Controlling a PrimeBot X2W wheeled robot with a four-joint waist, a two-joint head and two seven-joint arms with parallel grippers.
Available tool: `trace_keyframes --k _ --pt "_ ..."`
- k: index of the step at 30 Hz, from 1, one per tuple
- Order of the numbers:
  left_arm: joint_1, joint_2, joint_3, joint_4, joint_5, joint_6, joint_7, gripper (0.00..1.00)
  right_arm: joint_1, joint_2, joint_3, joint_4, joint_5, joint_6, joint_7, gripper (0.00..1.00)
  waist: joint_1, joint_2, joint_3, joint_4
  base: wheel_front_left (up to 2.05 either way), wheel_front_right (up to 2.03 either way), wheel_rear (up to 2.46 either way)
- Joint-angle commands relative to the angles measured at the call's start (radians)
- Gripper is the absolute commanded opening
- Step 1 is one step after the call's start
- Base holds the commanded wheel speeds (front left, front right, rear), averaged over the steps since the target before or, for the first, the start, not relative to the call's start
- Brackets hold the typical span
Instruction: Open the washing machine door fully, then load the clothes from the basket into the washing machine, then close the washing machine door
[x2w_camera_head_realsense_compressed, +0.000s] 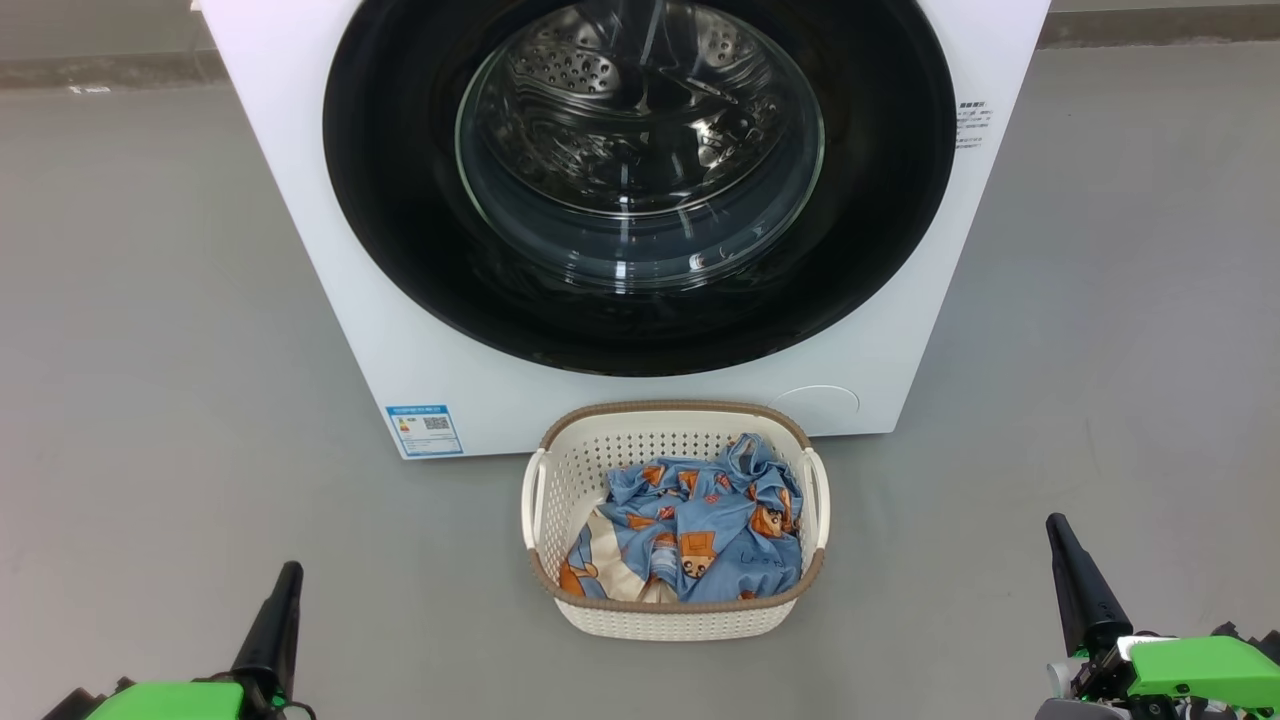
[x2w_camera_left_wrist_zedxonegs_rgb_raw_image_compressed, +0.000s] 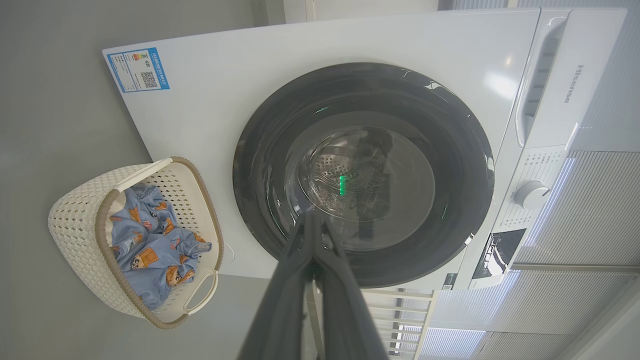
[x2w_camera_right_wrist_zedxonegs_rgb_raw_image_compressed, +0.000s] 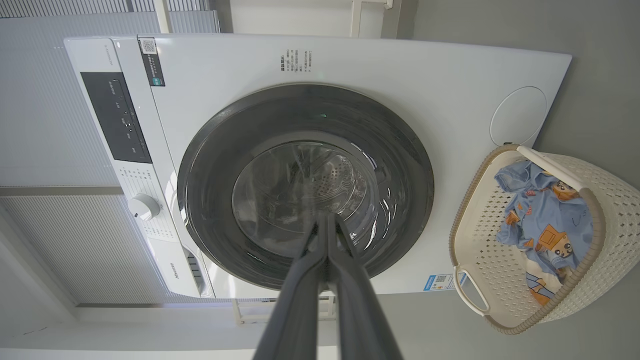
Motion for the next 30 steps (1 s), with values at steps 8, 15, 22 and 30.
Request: trace_keyframes --k 8,15,22,30 --pt "-0.042 0.018 0.034 -0.02 -0.008 -0.003 0.006 0.0 -0.046 -0.004 0.022 -0.024 -0.005 0.002 0.008 0.0 0.0 0.0 0.0 0.0 0.0 0.0 0.0" --pt "-0.042 0.018 0.034 -0.02 -0.008 -0.003 0.006 0.0 -0.046 -0.004 0.022 -0.024 -0.005 0.002 0.008 0.0 0.0 0.0 0.0 0.0 0.0 0.0 0.0" --pt "-0.042 0.018 0.034 -0.02 -0.008 -0.003 0.006 0.0 -0.046 -0.004 0.022 -0.024 -0.005 0.002 0.008 0.0 0.0 0.0 0.0 0.0 0.0 0.0 0.0" --pt "-0.042 0.018 0.034 -0.02 -0.008 -0.003 0.006 0.0 -0.046 -0.004 0.022 -0.024 -0.005 0.002 0.008 0.0 0.0 0.0 0.0 0.0 0.0 0.0 0.0"
